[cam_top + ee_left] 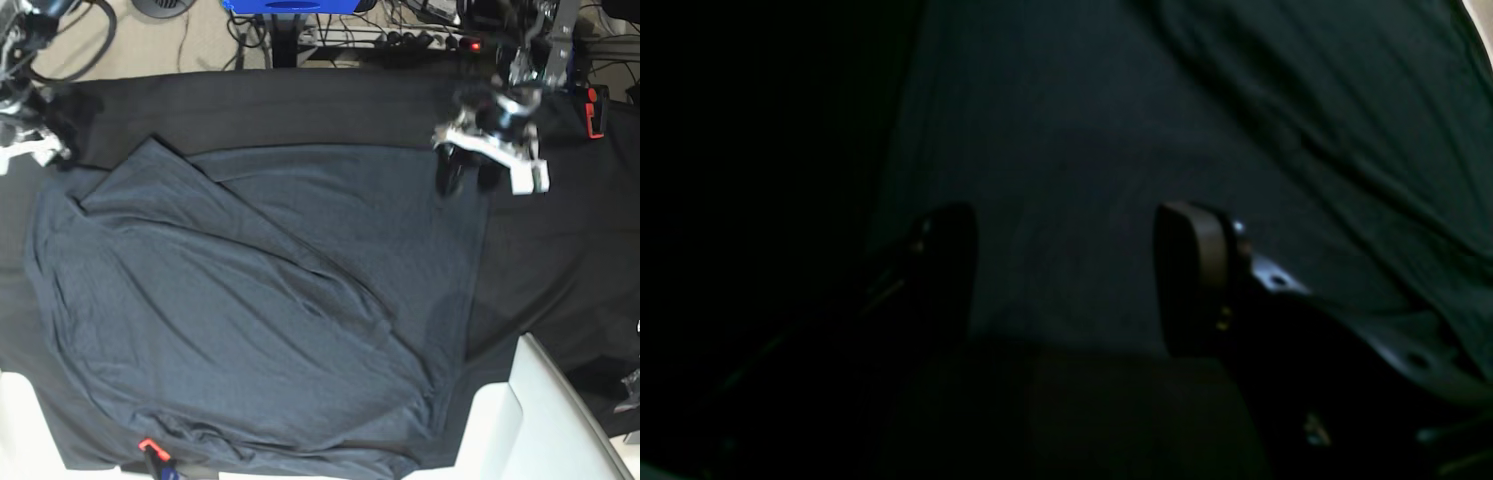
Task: Fold the T-shirt properly
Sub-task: 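Move the left gripper back toward the shirt's shoulder edge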
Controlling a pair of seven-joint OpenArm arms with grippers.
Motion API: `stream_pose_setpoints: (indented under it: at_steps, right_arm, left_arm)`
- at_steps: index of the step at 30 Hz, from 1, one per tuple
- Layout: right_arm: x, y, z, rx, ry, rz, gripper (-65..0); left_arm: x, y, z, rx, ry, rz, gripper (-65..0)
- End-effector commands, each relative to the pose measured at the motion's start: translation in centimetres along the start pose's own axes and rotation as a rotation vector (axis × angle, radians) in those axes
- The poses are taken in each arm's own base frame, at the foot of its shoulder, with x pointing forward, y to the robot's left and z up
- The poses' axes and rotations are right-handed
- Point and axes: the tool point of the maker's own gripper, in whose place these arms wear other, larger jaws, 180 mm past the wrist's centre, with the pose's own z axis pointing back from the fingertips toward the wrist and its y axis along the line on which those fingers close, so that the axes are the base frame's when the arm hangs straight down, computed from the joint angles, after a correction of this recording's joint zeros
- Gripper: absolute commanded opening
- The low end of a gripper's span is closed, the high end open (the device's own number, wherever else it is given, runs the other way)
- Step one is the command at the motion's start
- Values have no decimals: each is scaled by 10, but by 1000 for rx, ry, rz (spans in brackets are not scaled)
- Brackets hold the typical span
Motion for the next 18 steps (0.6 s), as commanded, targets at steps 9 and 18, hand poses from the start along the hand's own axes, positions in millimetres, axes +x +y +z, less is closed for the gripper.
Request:
stream_pose_setpoints:
  at_steps: [9, 18]
  right_arm:
    - [6, 4, -22, 39, 1, -19, -282]
    - [12, 2, -32, 51, 16, -38, -429]
  left_arm:
    - [-26, 15, 13, 34, 49, 60, -245]
    - [-34, 35, 17, 133, 18, 164, -245]
